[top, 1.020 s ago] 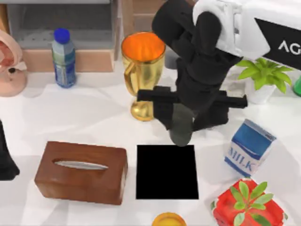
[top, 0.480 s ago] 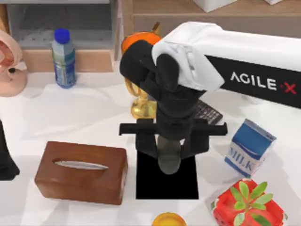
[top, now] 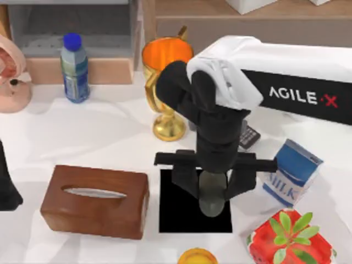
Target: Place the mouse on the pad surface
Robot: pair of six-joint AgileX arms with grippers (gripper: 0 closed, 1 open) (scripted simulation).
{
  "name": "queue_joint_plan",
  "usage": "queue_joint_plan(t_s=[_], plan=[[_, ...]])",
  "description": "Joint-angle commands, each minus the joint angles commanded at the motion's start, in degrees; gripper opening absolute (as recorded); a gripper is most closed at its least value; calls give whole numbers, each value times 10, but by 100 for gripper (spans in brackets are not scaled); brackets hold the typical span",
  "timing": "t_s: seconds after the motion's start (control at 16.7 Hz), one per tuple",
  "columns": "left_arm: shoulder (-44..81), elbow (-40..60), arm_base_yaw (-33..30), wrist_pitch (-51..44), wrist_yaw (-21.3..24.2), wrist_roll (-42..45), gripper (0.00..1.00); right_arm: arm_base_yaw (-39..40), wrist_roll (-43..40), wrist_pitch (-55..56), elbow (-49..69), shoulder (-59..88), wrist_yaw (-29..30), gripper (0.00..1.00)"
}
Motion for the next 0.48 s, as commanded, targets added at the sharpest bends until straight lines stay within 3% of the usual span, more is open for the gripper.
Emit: queue_joint_plan(t_s=[0.48], plan=[[0, 0, 0, 0, 0, 0, 100, -3, 0, 43, -19, -2, 10, 0]])
